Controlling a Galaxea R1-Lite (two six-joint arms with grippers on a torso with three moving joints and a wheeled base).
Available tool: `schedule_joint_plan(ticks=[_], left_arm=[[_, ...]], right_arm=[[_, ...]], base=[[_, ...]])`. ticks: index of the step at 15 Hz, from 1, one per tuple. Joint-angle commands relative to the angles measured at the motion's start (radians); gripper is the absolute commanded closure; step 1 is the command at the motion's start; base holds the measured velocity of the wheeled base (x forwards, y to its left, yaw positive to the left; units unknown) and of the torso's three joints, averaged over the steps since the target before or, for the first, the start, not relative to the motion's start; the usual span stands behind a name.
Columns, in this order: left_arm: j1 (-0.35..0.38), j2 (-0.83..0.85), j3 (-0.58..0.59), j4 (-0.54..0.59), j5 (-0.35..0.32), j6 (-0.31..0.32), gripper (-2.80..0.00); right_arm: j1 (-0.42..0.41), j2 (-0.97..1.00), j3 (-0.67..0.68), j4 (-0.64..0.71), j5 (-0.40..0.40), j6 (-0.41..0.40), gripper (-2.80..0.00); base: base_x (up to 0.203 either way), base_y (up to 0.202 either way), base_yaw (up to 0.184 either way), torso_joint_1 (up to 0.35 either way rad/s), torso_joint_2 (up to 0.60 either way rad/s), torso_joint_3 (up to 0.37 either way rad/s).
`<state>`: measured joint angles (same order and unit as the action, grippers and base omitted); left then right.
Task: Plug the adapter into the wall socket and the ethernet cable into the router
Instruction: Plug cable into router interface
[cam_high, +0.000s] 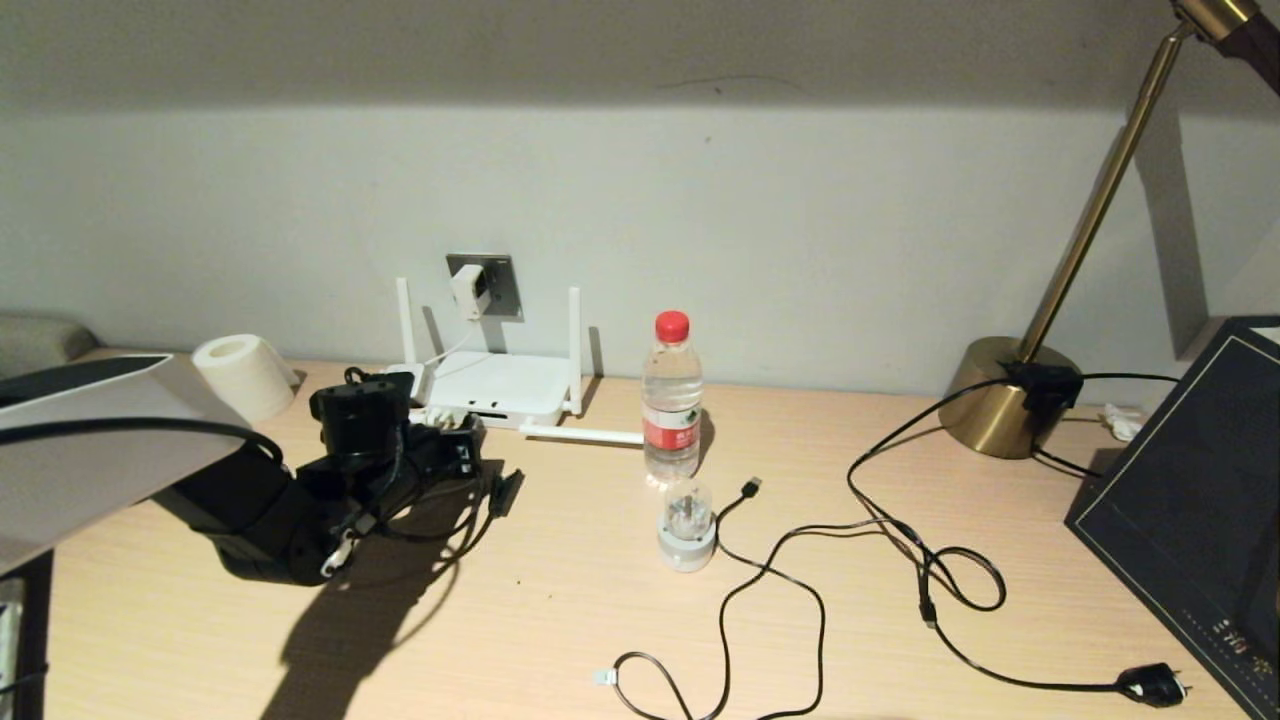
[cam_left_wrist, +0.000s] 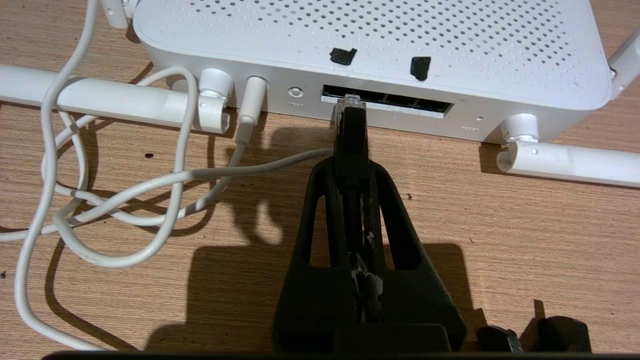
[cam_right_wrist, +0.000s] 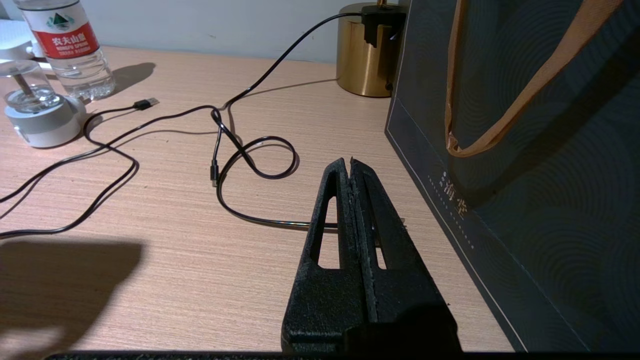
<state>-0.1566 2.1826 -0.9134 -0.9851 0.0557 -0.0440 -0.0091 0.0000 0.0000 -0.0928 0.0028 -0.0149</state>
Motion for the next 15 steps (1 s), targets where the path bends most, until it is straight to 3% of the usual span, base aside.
schedule_joint_plan(ticks=[1,15], left_arm=[[0.0,0.002,-0.004,-0.006,0.001,0.0,0.0],[0.005,0.027,-0.063,0.016,0.001,0.0,0.0]], right_arm=[[0.0,0.002,0.035,-0.001,0.0,0.0,0.0],[0.0,0.002,0.035,-0.001,0.0,0.0,0.0]], base=[[0.0,0.0,0.0,0.0,0.0,0.0],[0.0,0.0,0.0,0.0,0.0,0.0]])
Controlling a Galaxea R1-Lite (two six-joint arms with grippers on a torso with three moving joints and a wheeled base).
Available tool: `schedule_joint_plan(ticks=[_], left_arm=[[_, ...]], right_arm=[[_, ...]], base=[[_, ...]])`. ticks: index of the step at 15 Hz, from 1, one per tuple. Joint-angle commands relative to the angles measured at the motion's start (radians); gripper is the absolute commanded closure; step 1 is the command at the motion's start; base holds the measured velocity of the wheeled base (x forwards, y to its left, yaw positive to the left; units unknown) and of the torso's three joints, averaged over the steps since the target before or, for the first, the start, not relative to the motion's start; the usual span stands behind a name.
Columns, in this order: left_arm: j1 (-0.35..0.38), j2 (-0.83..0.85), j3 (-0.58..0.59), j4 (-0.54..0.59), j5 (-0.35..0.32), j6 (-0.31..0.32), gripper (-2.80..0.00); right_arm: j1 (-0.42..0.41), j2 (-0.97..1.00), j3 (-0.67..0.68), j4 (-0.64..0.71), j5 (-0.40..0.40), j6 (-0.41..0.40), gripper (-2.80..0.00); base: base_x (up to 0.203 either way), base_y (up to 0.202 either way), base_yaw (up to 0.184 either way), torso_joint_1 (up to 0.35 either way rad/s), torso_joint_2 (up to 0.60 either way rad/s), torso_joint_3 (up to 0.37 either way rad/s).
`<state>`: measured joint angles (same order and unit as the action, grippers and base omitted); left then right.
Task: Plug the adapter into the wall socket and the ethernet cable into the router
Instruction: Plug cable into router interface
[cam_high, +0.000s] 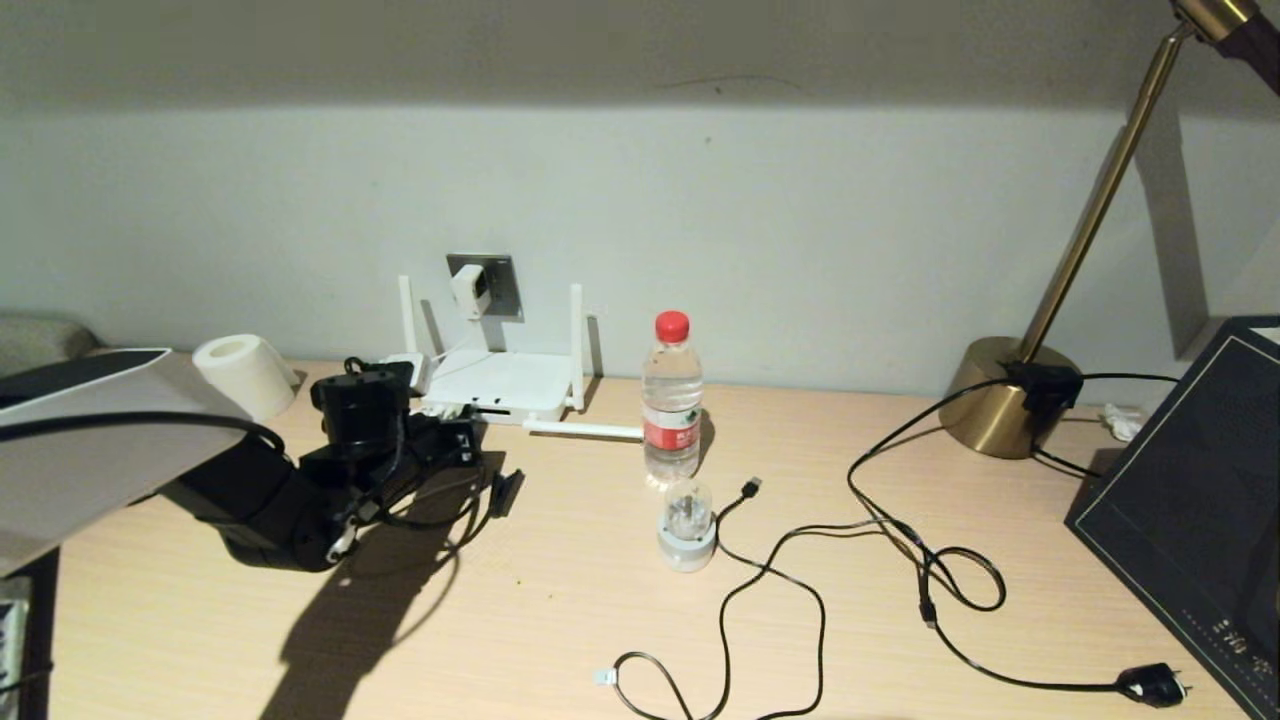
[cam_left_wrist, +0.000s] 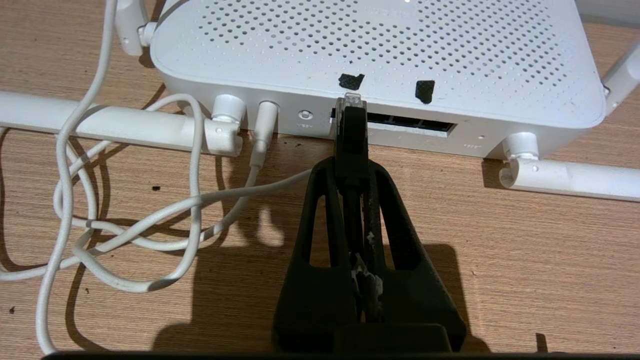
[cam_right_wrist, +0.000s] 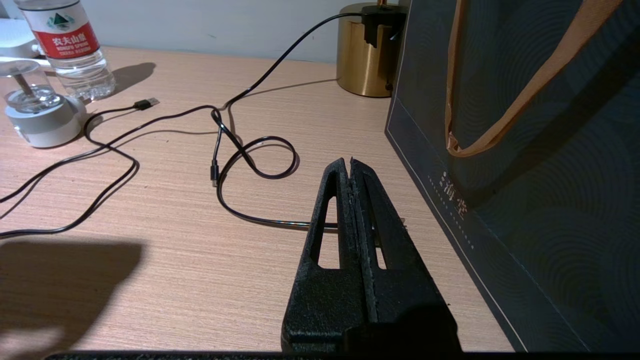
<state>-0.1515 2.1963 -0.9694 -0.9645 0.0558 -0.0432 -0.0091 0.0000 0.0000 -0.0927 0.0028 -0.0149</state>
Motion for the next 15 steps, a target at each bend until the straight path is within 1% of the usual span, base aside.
schedule_joint_plan(ticks=[1,15], left_arm=[[0.0,0.016,-0.008,-0.005,0.001,0.0,0.0],[-0.002,0.028,-0.004,-0.005,0.001,-0.001,0.0]], right_arm=[[0.0,0.002,0.035,-0.001,0.0,0.0,0.0],[0.0,0.002,0.035,-0.001,0.0,0.0,0.0]], base=[[0.0,0.0,0.0,0.0,0.0,0.0],[0.0,0.0,0.0,0.0,0.0,0.0]])
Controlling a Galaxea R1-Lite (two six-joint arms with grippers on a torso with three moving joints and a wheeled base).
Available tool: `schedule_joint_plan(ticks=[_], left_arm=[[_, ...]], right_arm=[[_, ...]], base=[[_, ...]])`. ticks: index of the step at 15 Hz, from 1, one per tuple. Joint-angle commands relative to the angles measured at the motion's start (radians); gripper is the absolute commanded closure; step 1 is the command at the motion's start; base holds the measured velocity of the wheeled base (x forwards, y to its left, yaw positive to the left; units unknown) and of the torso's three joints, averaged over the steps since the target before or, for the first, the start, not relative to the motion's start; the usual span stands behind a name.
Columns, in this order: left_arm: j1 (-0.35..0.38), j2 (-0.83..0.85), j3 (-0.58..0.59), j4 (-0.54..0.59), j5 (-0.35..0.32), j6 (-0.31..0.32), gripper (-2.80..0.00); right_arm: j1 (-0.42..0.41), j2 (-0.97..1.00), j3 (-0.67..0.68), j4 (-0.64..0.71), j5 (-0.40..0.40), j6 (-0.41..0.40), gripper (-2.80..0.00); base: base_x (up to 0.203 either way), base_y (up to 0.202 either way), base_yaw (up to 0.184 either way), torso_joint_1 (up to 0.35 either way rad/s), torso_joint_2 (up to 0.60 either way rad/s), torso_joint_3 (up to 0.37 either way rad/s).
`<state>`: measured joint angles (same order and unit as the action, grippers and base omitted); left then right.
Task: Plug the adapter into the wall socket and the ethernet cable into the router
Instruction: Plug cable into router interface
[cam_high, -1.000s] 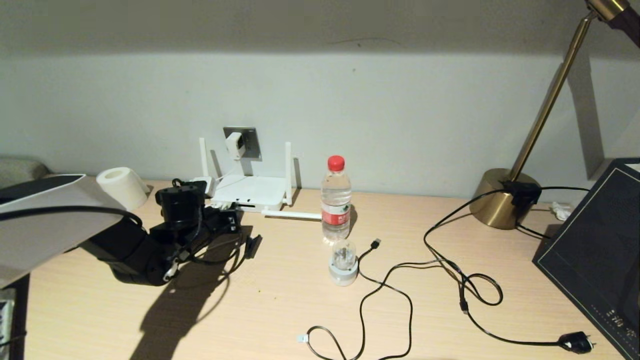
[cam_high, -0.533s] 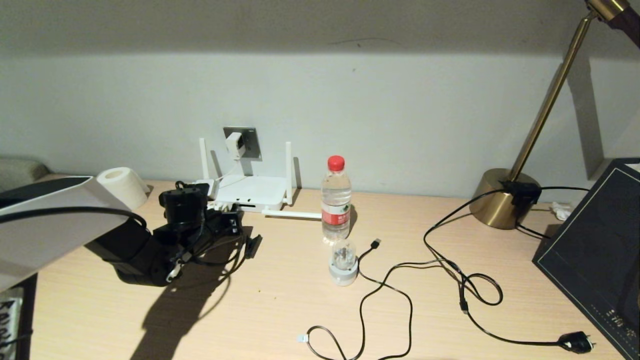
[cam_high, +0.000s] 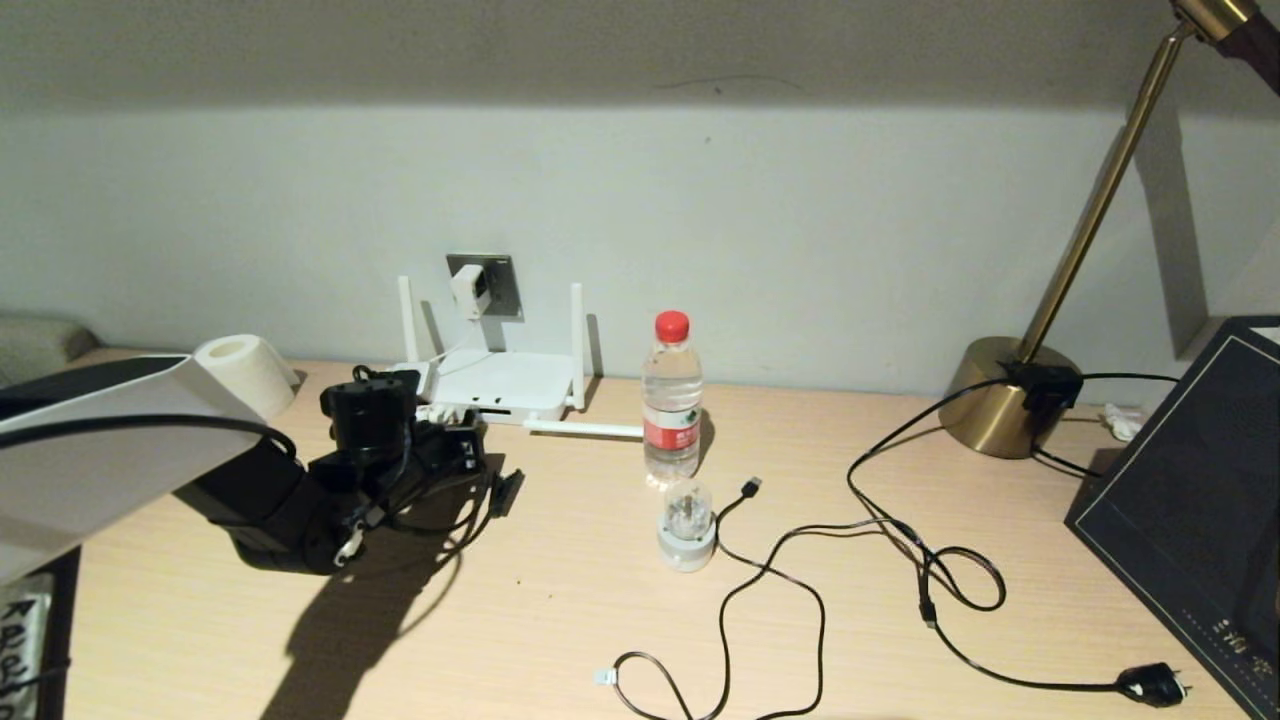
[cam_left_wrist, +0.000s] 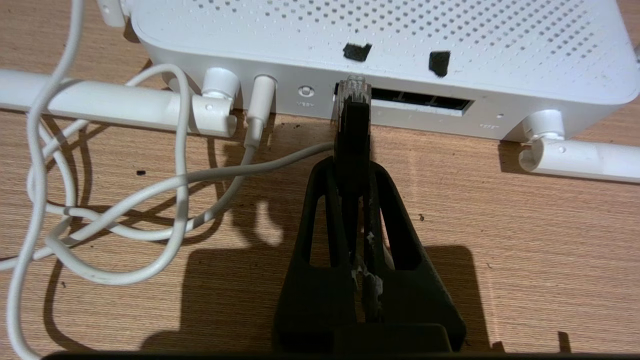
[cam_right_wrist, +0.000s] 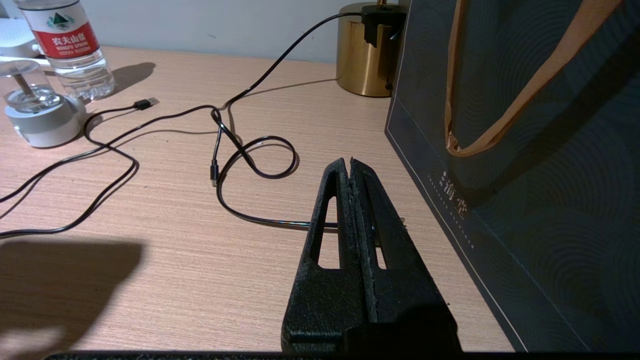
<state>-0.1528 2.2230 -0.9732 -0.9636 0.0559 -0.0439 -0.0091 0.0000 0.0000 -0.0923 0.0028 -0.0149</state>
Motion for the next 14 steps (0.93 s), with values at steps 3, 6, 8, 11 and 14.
schedule_joint_plan(ticks=[3,6,8,11,14], left_arm=[[-0.002,-0.003,0.004,-0.007,0.001,-0.001,0.0],[-0.004,-0.014,0.015,-0.012,0.001,-0.001,0.0],[-0.004,-0.019,0.021,-0.015,0.001,-0.001,0.0],[-0.004,-0.022,0.022,-0.015,0.002,-0.001,0.0],[-0.005,-0.028,0.031,-0.015,0.002,-0.001,0.0]], right_arm=[[0.0,0.002,0.035,-0.001,0.0,0.0,0.0],[0.0,0.002,0.035,-0.001,0.0,0.0,0.0],[0.0,0.002,0.035,-0.001,0.0,0.0,0.0],[0.0,0.002,0.035,-0.001,0.0,0.0,0.0],[0.0,0.002,0.035,-0.001,0.0,0.0,0.0]], base=[[0.0,0.0,0.0,0.0,0.0,0.0],[0.0,0.0,0.0,0.0,0.0,0.0],[0.0,0.0,0.0,0.0,0.0,0.0],[0.0,0.0,0.0,0.0,0.0,0.0],[0.0,0.0,0.0,0.0,0.0,0.0]])
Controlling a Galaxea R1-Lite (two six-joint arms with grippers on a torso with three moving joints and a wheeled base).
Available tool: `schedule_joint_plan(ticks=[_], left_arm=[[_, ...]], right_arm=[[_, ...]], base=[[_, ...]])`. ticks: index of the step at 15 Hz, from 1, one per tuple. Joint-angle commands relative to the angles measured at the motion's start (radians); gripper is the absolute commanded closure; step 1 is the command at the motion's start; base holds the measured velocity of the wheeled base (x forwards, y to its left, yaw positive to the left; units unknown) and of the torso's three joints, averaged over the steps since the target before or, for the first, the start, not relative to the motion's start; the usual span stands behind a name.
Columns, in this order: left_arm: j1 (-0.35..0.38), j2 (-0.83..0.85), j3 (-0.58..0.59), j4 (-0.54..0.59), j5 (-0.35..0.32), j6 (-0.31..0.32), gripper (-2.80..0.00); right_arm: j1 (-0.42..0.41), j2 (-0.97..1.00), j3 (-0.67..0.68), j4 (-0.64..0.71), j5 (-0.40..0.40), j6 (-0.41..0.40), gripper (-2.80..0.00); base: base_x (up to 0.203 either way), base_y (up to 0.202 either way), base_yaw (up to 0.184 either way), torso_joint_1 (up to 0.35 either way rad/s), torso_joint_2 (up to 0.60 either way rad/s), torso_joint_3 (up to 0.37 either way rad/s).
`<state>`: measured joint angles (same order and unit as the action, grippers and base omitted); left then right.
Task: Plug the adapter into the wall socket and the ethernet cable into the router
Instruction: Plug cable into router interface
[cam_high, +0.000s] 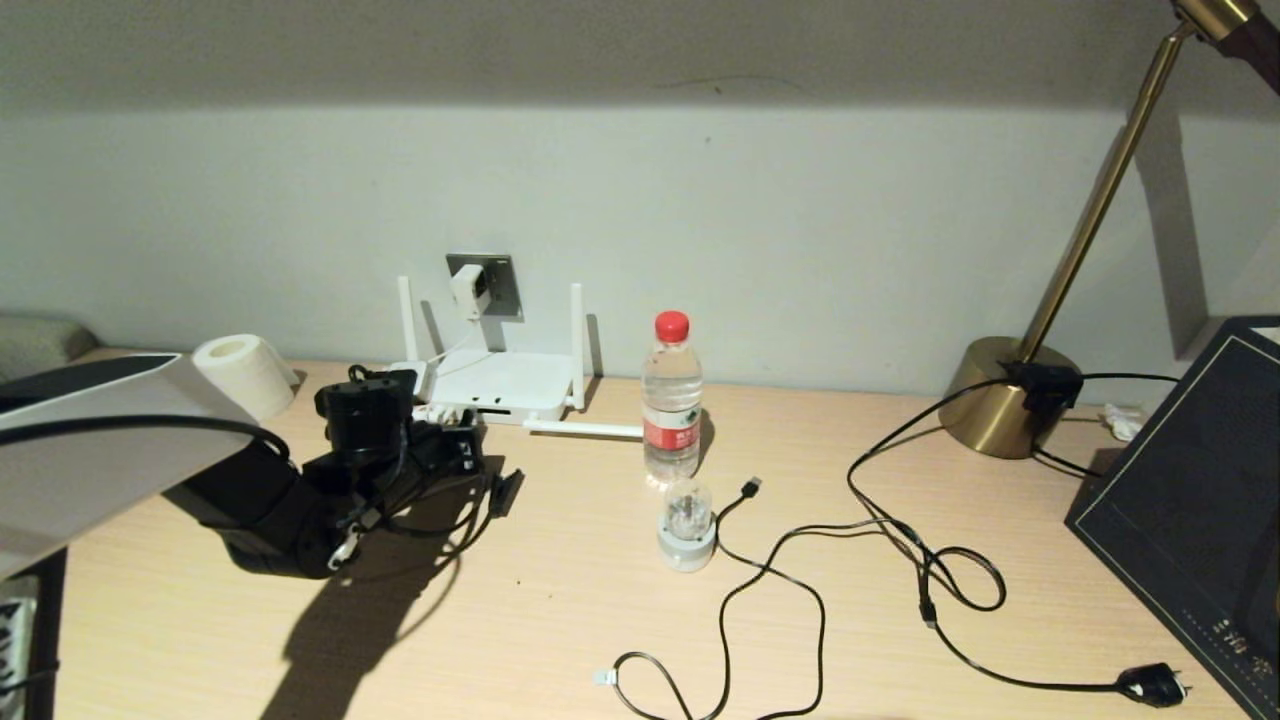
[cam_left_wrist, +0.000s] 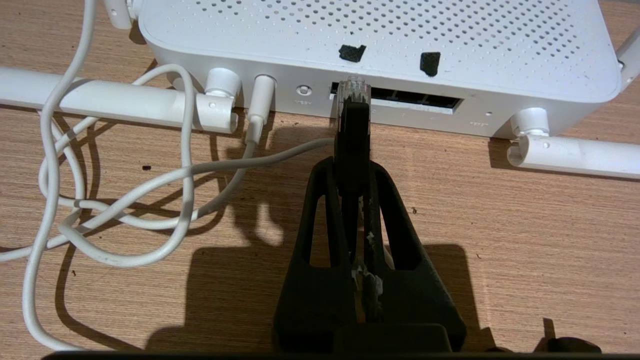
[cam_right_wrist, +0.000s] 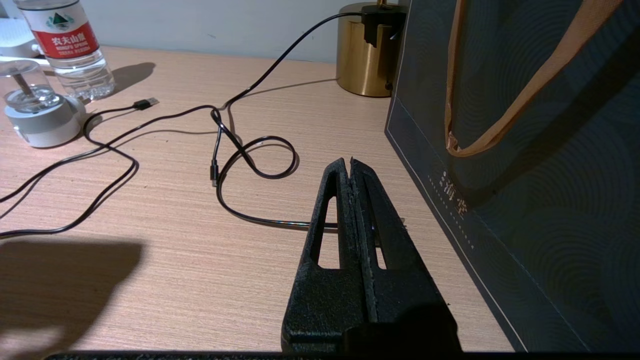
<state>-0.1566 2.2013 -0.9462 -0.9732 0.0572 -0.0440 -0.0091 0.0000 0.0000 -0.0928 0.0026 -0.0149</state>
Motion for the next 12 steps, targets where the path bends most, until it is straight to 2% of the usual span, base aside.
schedule_joint_plan(ticks=[1,12], left_arm=[[-0.001,-0.006,0.006,-0.005,0.001,0.0,0.0],[0.003,0.015,-0.025,0.006,0.001,0.0,0.0]], right_arm=[[0.0,0.002,0.035,-0.001,0.0,0.0,0.0],[0.0,0.002,0.035,-0.001,0.0,0.0,0.0]], base=[[0.0,0.0,0.0,0.0,0.0,0.0],[0.0,0.0,0.0,0.0,0.0,0.0]])
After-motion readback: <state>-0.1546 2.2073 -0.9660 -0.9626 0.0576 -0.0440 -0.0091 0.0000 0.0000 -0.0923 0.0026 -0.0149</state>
